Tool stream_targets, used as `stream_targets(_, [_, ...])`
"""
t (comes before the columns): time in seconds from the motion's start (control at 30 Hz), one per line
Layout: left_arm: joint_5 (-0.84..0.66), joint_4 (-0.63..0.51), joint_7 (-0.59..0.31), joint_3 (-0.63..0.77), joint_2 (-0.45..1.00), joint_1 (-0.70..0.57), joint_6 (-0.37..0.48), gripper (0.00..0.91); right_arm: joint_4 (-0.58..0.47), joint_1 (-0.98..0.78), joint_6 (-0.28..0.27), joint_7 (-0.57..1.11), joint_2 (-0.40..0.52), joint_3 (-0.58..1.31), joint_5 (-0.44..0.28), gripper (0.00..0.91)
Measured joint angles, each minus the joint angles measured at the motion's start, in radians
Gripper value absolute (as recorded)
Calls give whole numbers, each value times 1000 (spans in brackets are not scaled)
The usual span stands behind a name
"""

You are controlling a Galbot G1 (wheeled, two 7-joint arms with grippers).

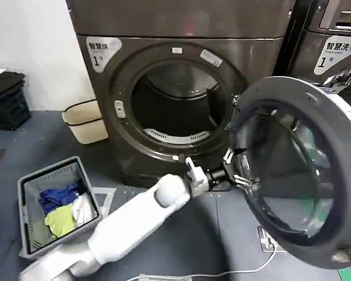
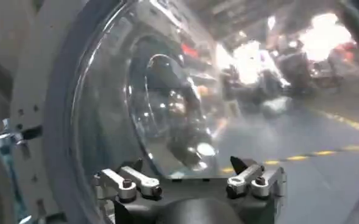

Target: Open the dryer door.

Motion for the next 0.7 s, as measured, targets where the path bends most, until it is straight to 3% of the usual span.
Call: stream_targets(0.7, [8, 93, -4, 10, -101, -62, 0, 907, -22, -6, 15, -3, -6, 45, 1, 907])
